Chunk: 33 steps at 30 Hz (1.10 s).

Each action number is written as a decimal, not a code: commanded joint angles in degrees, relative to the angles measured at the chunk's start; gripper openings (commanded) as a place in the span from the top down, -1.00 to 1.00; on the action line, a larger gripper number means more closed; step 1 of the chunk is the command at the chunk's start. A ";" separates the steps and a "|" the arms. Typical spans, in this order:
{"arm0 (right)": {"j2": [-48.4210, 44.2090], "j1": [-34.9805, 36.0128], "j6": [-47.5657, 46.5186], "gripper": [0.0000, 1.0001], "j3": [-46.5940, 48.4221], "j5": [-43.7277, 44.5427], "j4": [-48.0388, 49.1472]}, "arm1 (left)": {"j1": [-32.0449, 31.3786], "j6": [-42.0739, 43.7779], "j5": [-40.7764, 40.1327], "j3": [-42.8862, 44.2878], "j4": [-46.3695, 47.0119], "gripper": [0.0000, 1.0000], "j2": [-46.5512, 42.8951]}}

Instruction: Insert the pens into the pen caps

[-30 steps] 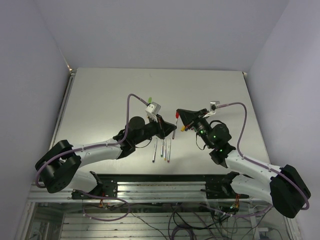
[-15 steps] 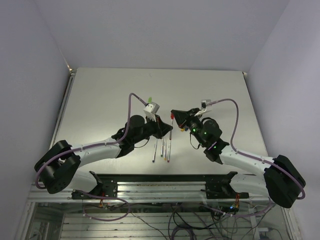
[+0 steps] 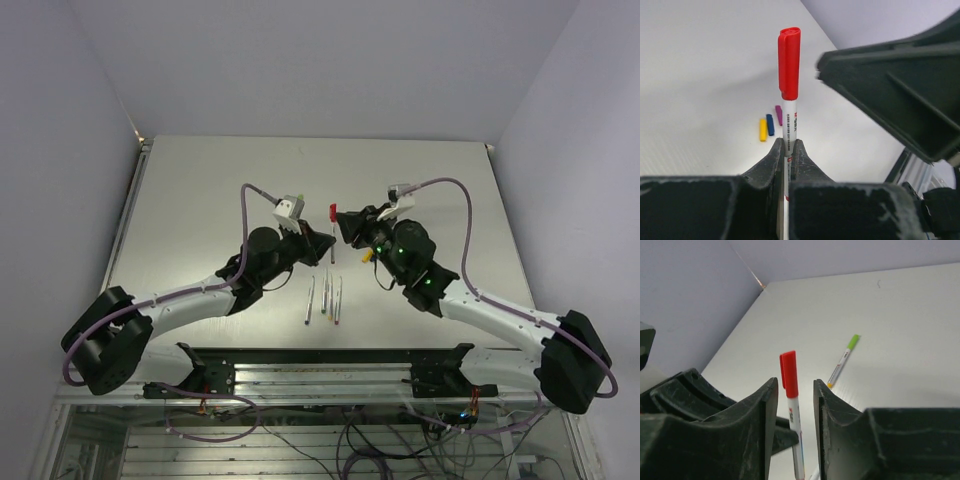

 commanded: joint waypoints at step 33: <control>-17.33 0.23 9.15 0.18 -4.04 24.01 -30.78 | 13.04 11.50 -9.63 38.45 -29.18 0.86 37.84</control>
